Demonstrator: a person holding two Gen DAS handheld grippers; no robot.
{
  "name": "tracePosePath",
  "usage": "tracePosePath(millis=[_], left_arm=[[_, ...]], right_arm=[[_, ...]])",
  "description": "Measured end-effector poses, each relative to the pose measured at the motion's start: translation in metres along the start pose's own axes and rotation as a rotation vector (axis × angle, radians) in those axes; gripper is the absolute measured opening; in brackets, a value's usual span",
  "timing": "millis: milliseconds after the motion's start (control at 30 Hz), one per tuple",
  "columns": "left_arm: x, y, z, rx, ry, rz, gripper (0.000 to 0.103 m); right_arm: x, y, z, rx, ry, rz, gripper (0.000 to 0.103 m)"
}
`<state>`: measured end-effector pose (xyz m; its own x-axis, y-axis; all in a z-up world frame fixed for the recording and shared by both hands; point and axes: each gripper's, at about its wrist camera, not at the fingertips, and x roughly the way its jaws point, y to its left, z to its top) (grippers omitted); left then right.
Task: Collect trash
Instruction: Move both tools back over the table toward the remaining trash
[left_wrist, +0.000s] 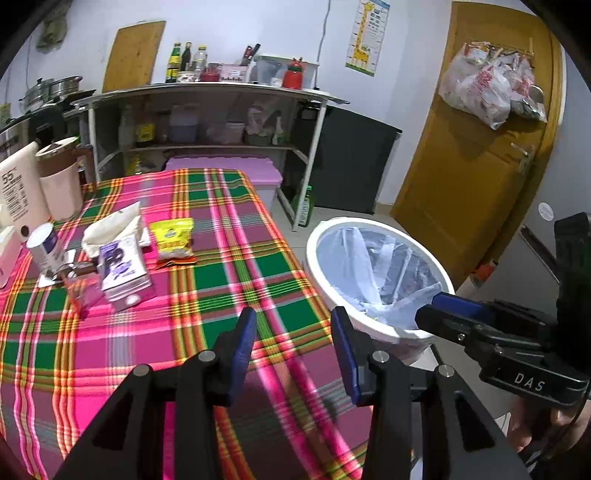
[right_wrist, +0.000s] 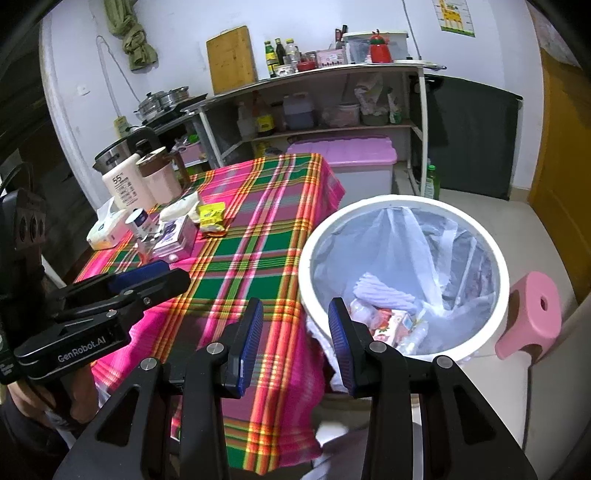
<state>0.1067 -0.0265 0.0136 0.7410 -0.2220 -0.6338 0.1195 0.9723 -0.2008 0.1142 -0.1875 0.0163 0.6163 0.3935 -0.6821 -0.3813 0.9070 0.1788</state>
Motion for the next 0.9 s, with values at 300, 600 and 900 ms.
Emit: tracePosePath(millis=[300,600,900], left_arm=[[-0.008,0.028,-0.012,-0.054,-0.001,0.055,0.043],[-0.017,0.070,-0.018,-0.137,-0.013,0.146,0.044],[-0.024,0.116,-0.015,-0.211,-0.042,0.249,0.049]], right_arm=[[0.016,0.020,-0.001,-0.033,0.035,0.022,0.038],[0.031,0.039,0.006,-0.054,0.035,0.085,0.039],[0.048,0.052,0.015,-0.073,0.045,0.117,0.047]])
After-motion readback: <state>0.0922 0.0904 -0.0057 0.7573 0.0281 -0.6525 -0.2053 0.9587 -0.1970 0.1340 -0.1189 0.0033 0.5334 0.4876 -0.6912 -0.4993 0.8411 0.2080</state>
